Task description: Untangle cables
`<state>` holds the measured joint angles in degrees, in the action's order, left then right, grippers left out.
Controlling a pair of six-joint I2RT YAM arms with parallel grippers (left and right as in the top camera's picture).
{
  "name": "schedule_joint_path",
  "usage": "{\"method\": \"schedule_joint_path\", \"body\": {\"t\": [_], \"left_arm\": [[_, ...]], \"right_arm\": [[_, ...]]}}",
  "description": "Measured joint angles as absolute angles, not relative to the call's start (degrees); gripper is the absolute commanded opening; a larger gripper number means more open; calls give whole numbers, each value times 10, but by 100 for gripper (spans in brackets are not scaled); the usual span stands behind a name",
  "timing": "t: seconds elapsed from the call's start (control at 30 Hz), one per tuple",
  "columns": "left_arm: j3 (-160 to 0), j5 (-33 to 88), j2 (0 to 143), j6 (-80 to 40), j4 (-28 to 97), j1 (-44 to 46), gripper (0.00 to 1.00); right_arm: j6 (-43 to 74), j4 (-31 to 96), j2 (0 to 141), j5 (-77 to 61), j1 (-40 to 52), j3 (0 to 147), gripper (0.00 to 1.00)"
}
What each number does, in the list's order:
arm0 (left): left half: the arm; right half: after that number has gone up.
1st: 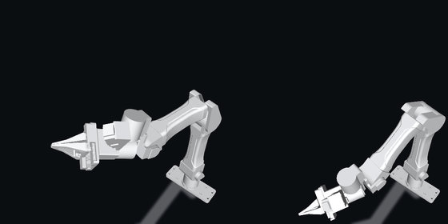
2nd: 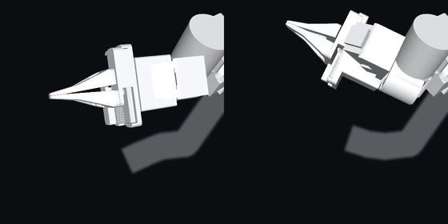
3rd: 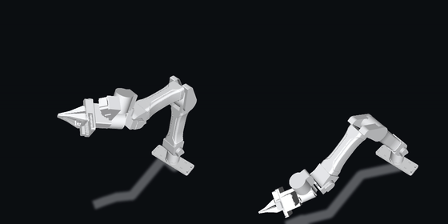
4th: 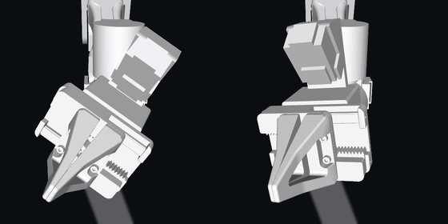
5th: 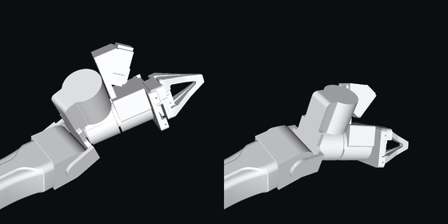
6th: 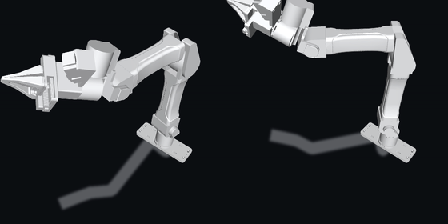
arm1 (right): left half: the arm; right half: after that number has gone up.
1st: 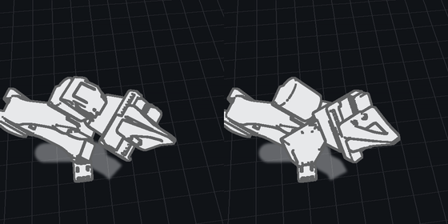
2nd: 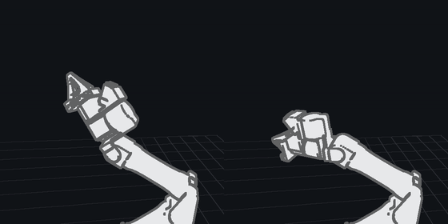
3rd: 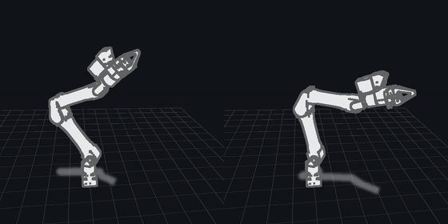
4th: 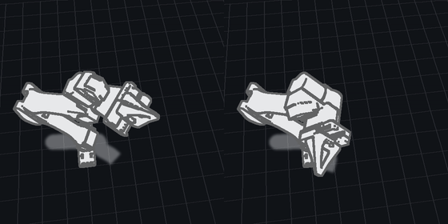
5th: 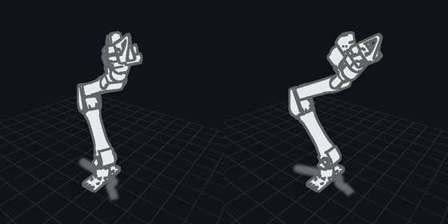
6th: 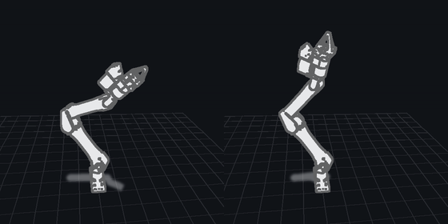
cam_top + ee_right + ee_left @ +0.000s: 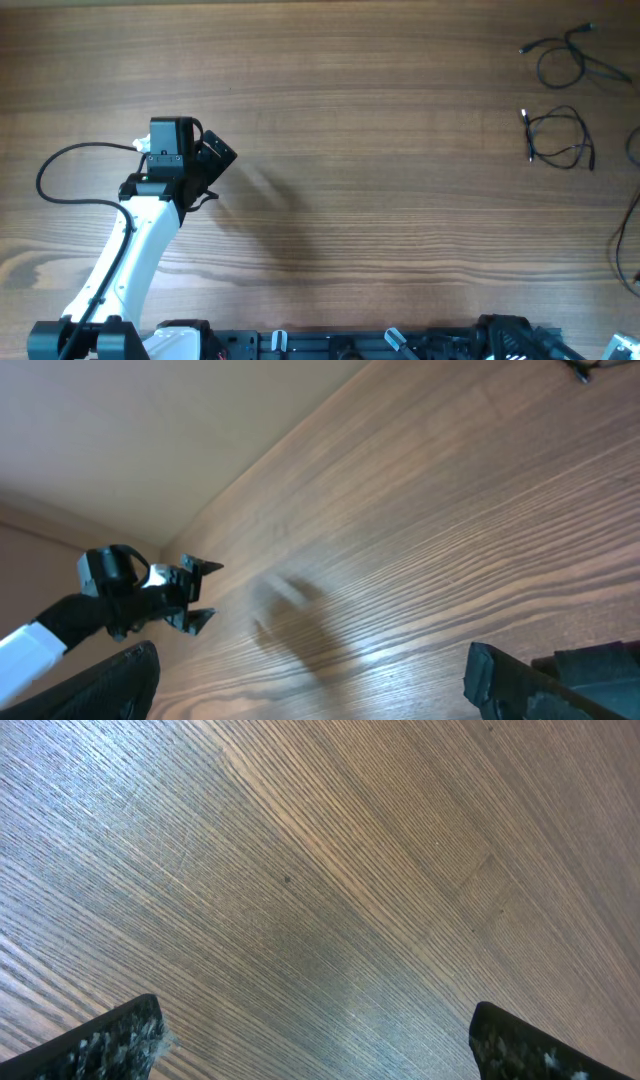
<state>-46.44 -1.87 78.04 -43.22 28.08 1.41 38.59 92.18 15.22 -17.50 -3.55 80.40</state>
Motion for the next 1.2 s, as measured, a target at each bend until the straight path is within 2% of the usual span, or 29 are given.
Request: {"method": "schedule_joint_path", "body": {"t": [0.1, 0.17, 0.33, 0.53, 0.93, 1.2], "left_arm": [[-464, -19, 780, -432, 281, 14, 100], [-464, -19, 780, -432, 281, 14, 100], [-464, -19, 780, -432, 281, 14, 100], [-464, -19, 780, -432, 281, 14, 100], [-464, -19, 780, -432, 281, 14, 100], [-464, -19, 780, -432, 281, 14, 100]], "right_arm": [[389, 898, 150, -145, -36, 782, 100], [367, 819, 145, -126, -36, 745, 100], [246, 605, 109, -155, -35, 613, 100], [89, 427, 47, -257, -35, 440, 100], [-162, 245, 13, -373, -22, 246, 100], [-209, 170, 12, -375, 22, 144, 100]]}}
